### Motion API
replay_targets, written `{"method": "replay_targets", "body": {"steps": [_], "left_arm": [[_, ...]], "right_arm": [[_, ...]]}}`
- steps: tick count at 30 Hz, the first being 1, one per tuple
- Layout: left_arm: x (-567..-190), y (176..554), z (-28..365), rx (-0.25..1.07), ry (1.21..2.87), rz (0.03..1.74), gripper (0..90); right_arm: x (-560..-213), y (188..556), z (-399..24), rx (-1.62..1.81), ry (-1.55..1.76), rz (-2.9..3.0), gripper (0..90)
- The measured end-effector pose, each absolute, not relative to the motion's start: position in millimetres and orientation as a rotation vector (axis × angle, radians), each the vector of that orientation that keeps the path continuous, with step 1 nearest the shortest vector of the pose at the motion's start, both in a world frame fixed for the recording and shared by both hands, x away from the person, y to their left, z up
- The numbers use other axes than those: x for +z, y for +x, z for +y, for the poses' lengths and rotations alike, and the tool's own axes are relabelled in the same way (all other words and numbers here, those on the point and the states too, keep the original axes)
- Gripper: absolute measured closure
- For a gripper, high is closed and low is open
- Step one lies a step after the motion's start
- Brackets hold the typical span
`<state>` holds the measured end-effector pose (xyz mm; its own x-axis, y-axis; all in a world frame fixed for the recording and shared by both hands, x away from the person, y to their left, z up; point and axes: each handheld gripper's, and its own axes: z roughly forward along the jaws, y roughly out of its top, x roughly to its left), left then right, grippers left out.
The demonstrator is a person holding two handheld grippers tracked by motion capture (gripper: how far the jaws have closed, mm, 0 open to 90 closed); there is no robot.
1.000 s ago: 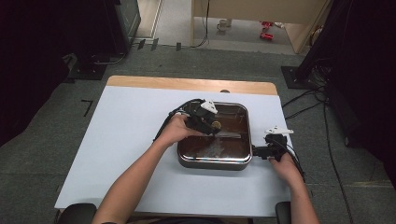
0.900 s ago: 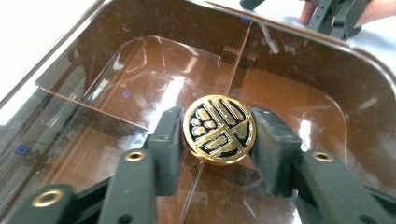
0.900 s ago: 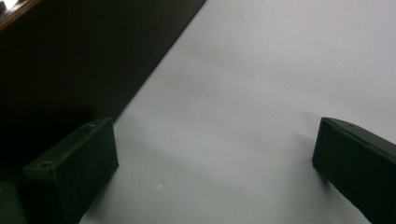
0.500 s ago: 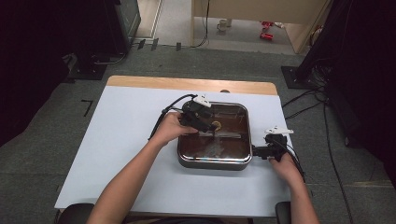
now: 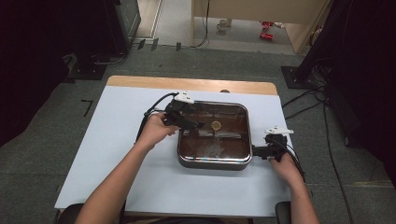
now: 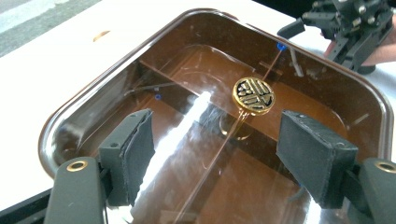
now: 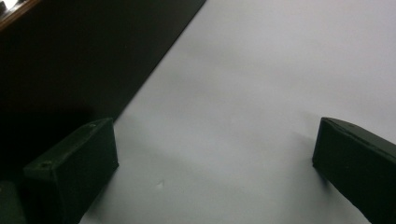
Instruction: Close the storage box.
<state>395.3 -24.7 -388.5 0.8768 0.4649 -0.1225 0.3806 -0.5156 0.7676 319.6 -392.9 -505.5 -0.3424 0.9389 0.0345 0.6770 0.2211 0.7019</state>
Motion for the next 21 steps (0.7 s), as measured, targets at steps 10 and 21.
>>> {"method": "replay_targets", "body": {"steps": [10, 21], "left_arm": [[-387.3, 383.3, 12.3, 0.197, 2.099, 0.726, 23.3], [-399.6, 368.1, 45.1, 0.271, 2.087, 0.820, 21.4]], "right_arm": [[-505.4, 319.6, -393.0, 0.892, 1.494, 2.104, 0.0], [-505.4, 319.7, -393.0, 0.892, 1.493, 2.103, 0.0]]}}
